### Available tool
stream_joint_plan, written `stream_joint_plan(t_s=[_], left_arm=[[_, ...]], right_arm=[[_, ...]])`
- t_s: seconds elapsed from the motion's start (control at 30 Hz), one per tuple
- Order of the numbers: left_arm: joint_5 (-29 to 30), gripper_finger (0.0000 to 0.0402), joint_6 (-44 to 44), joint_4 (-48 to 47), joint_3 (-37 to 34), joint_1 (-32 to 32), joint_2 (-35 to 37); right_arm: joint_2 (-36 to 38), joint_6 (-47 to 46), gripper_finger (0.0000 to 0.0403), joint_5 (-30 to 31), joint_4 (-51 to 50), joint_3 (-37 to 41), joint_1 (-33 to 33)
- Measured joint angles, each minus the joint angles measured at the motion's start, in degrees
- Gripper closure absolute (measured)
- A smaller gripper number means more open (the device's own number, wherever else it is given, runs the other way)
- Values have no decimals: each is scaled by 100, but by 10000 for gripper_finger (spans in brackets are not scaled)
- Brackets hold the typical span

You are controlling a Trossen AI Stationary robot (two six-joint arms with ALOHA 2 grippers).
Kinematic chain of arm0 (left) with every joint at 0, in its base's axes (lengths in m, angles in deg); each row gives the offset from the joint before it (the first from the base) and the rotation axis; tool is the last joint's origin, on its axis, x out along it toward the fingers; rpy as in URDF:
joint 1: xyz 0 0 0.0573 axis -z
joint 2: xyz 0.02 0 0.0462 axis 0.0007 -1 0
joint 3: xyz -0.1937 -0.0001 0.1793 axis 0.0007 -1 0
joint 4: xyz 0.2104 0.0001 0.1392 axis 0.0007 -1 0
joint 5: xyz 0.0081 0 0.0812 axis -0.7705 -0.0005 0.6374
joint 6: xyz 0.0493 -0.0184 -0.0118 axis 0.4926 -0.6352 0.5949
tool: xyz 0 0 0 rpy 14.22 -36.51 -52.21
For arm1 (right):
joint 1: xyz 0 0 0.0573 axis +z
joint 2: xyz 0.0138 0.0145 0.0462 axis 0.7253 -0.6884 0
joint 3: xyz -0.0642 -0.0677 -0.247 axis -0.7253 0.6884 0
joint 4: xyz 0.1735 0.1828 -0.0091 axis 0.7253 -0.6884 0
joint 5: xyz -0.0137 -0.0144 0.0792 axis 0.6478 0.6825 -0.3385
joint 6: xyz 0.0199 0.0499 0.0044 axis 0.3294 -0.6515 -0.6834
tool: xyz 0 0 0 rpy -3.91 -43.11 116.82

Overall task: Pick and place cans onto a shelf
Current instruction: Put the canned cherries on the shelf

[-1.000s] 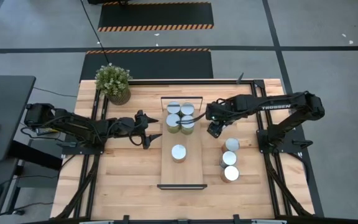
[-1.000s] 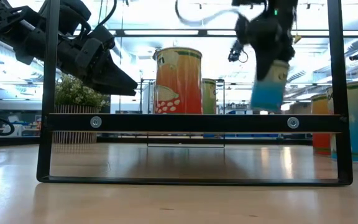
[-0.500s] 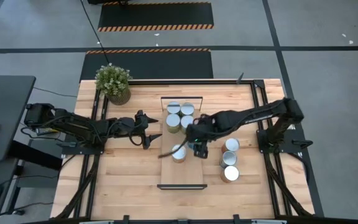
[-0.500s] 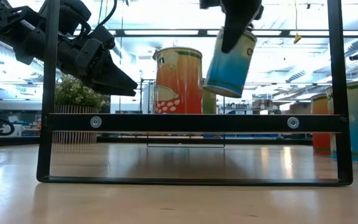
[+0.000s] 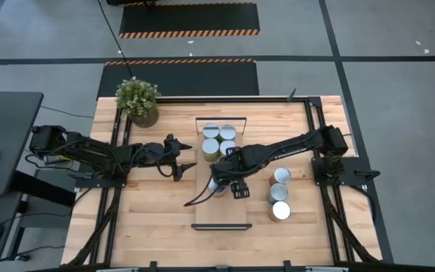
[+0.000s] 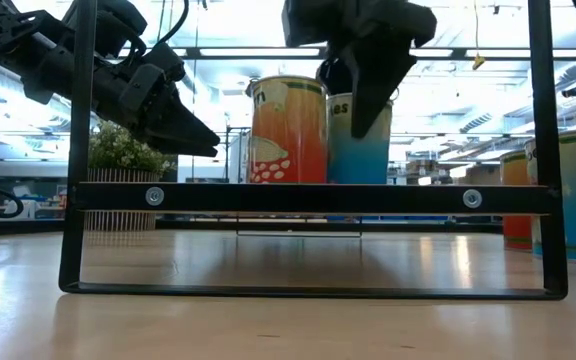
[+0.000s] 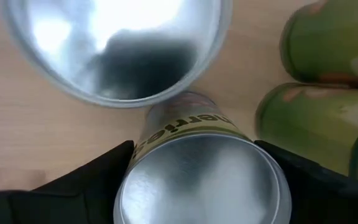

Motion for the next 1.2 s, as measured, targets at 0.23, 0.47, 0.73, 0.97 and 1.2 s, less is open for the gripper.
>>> stream_joint_plan(t_s=[0.23, 0.47, 0.73, 0.97, 1.2], left_arm=[[0, 44, -47, 0, 0, 0, 0], [0, 44, -62, 0, 0, 0, 0], [0, 44, -109, -17, 0, 0, 0], [-2, 44, -130, -75, 0, 0, 0], [-1, 44, -114, -136, 2, 1, 0]], right_arm=[[15, -170, 49, 312, 47, 4, 26], [20, -143, 35, 473, -6, -39, 94], [32, -215, 37, 1137, -191, -473, 275], [64, -394, 38, 1696, -536, -704, 698], [139, -1165, 41, 1887, -1088, -608, 862]])
